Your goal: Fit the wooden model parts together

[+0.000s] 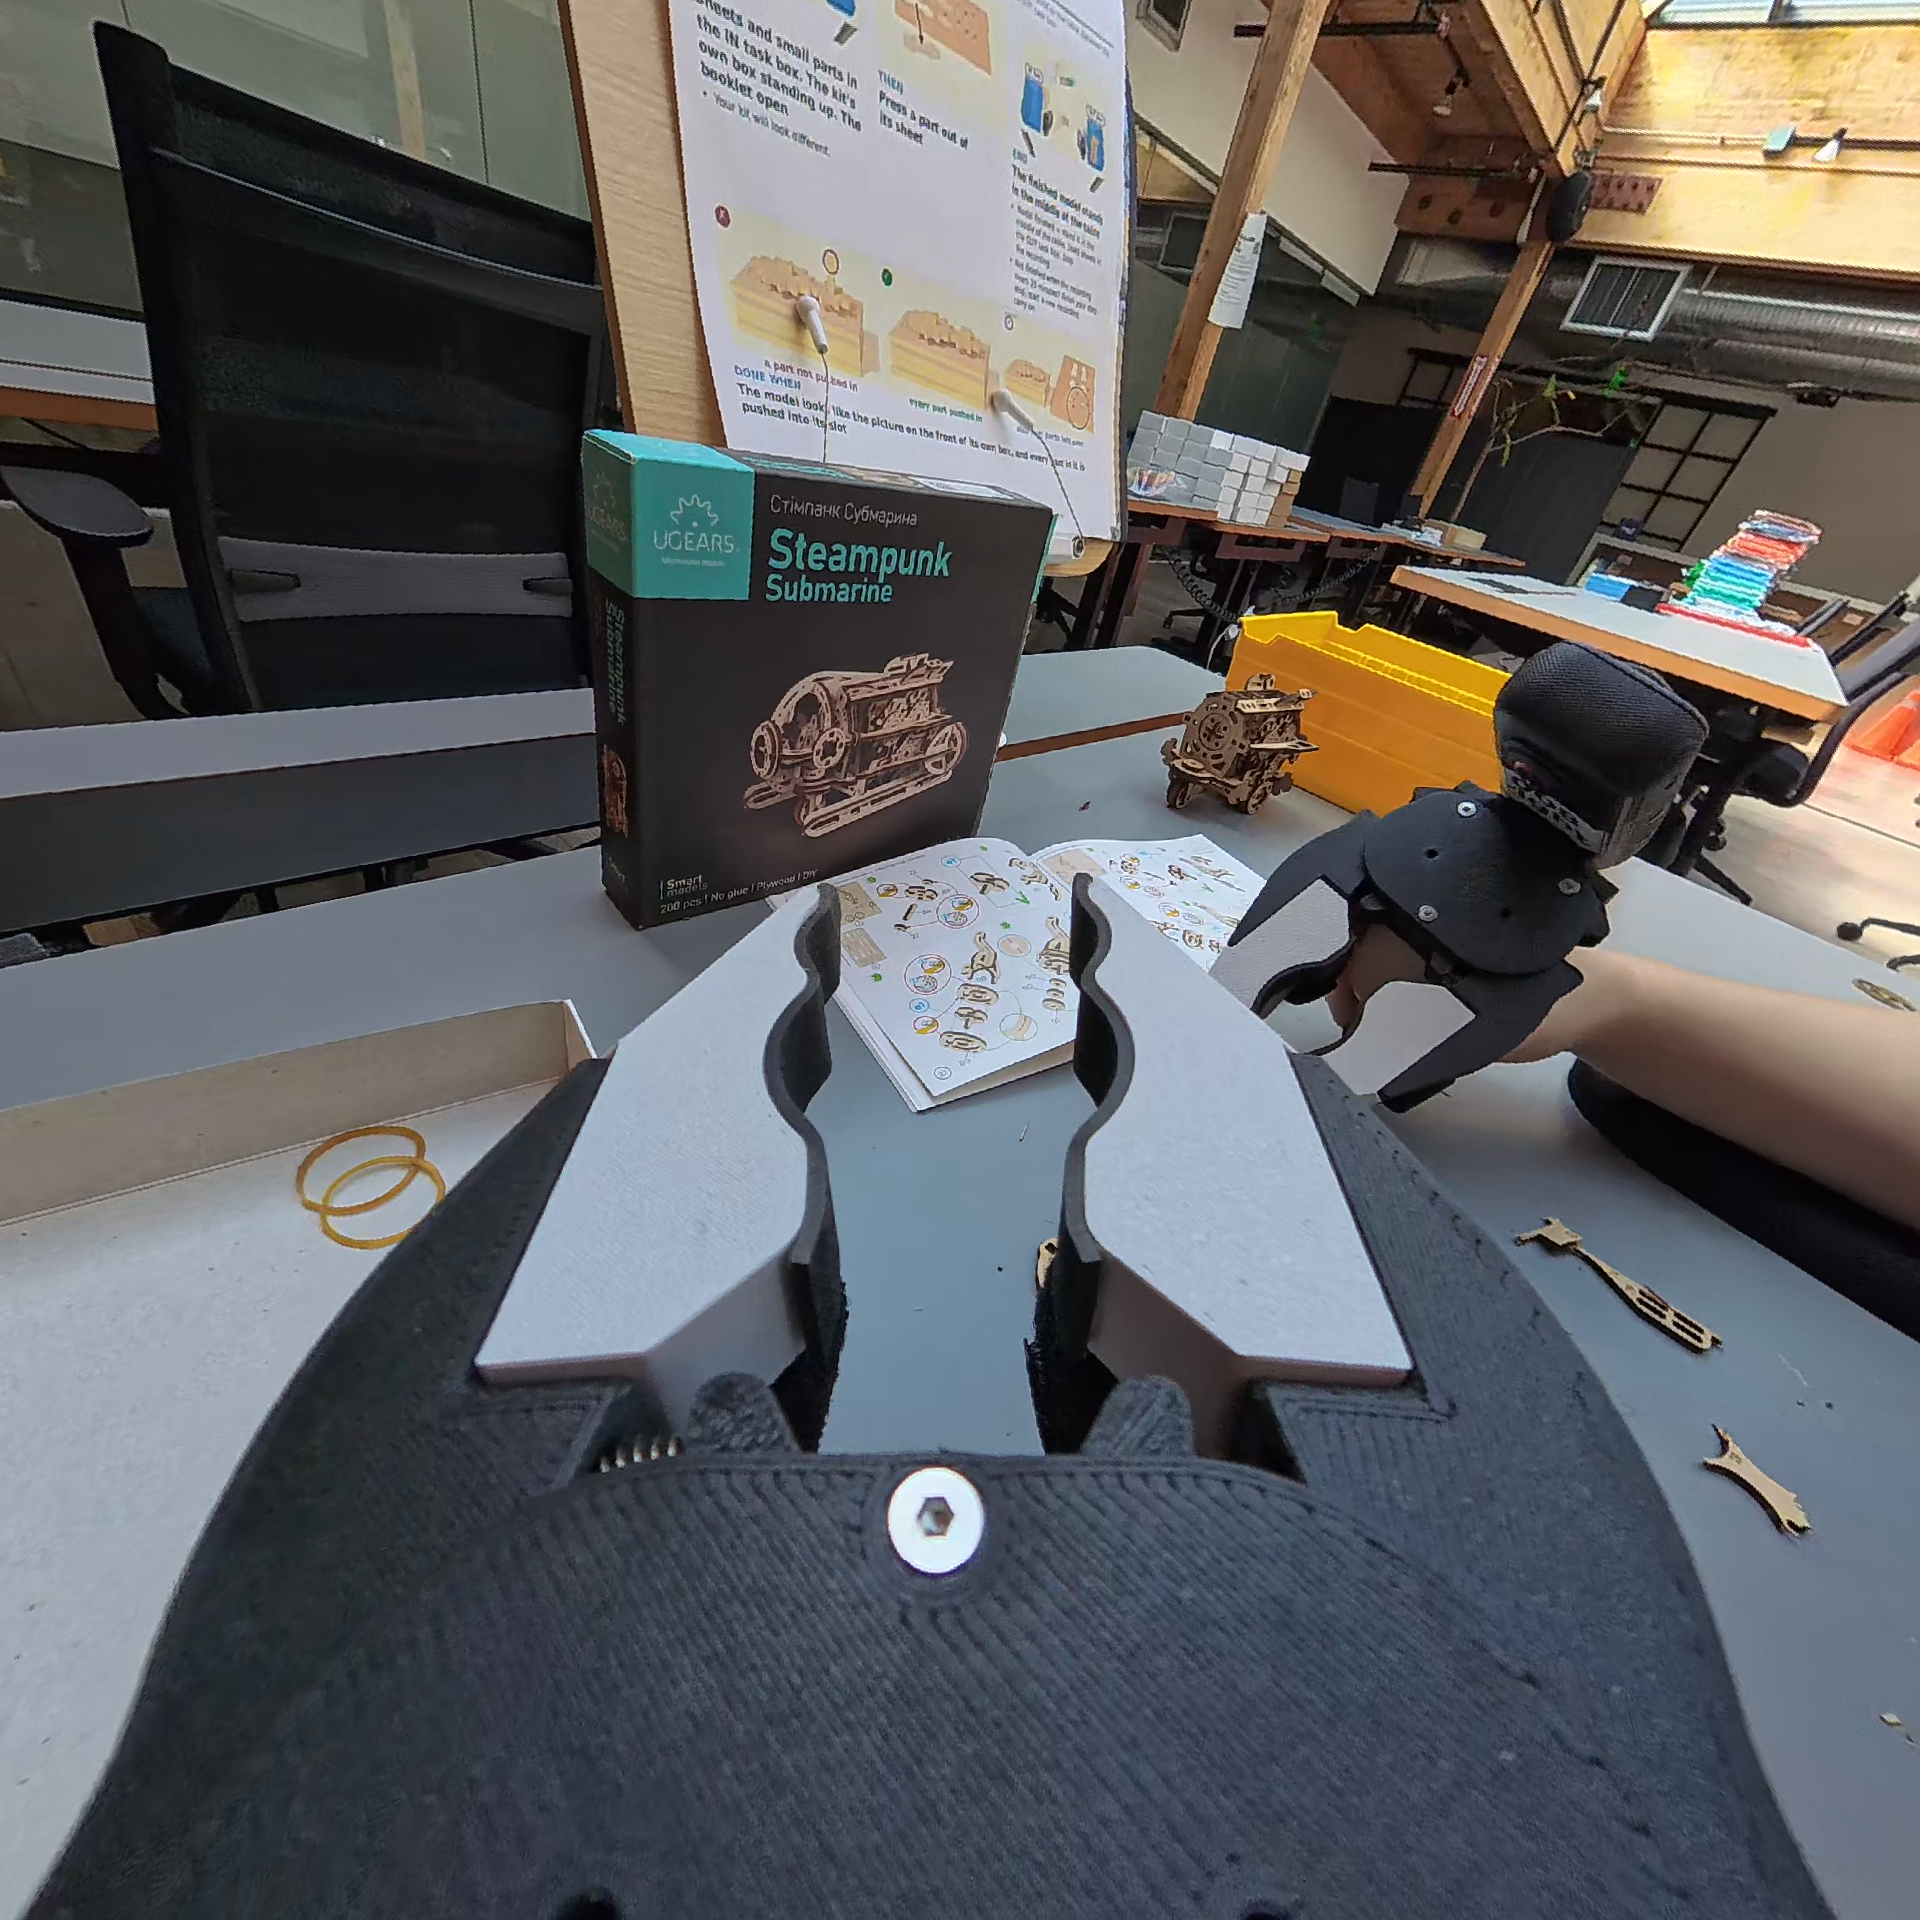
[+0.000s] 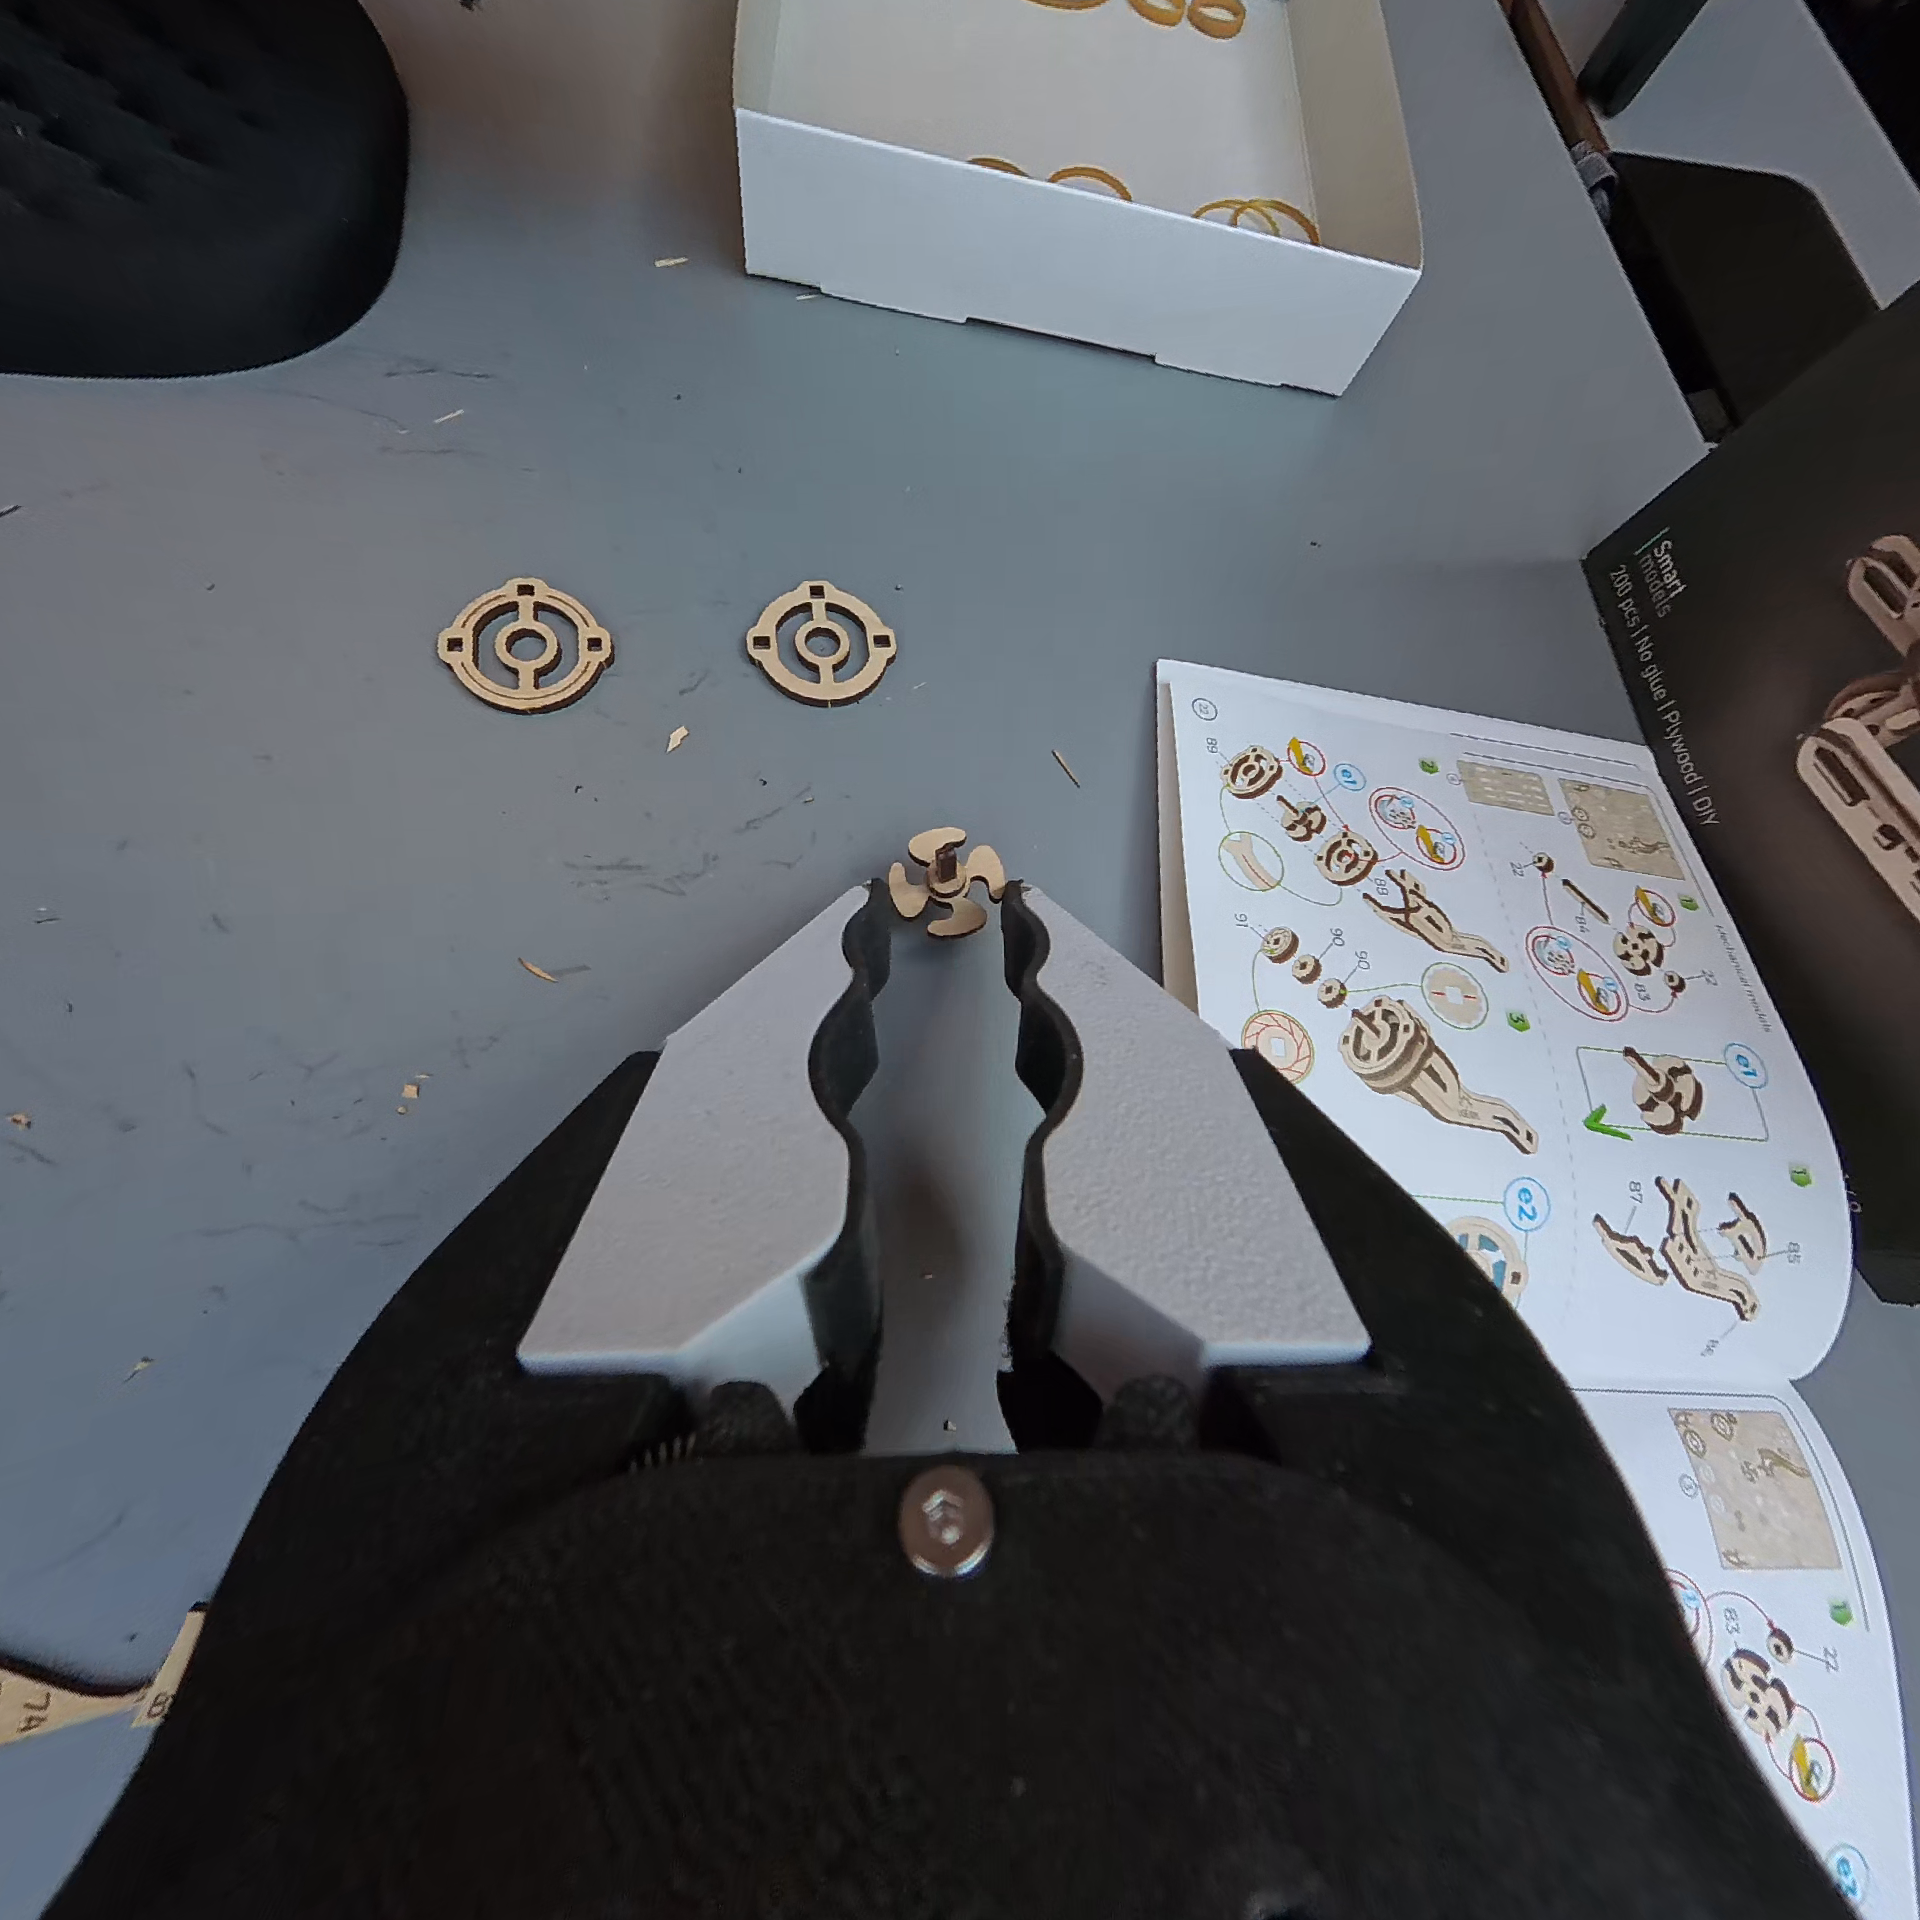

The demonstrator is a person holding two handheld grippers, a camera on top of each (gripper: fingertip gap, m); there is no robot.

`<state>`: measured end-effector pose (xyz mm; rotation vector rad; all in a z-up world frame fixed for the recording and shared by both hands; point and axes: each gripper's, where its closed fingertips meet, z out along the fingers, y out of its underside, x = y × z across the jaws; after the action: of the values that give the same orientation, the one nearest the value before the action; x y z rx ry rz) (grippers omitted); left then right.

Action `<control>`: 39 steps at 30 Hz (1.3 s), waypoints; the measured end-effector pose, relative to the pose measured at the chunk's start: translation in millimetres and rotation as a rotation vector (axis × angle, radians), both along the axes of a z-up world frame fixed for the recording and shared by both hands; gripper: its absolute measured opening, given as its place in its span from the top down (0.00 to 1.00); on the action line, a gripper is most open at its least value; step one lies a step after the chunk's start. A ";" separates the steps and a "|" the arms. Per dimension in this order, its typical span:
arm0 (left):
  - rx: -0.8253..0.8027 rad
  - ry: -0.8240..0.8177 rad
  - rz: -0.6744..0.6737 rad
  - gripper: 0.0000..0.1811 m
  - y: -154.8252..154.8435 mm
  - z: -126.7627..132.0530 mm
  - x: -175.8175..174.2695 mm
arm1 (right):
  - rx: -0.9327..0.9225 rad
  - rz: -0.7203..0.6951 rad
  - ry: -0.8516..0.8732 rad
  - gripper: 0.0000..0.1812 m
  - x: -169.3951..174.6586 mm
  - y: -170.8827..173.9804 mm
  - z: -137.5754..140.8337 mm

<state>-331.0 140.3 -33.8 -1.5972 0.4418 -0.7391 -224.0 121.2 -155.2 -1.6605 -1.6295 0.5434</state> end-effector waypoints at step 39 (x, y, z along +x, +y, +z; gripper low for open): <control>-0.002 0.006 -0.003 0.77 -0.3 -0.7 2.1 | -0.150 0.031 0.062 0.89 -60.0 -19.7 -0.8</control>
<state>-328.8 140.0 -34.6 -1.6013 0.4488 -0.7374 -284.0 101.5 -156.0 -1.7104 -1.6054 0.7419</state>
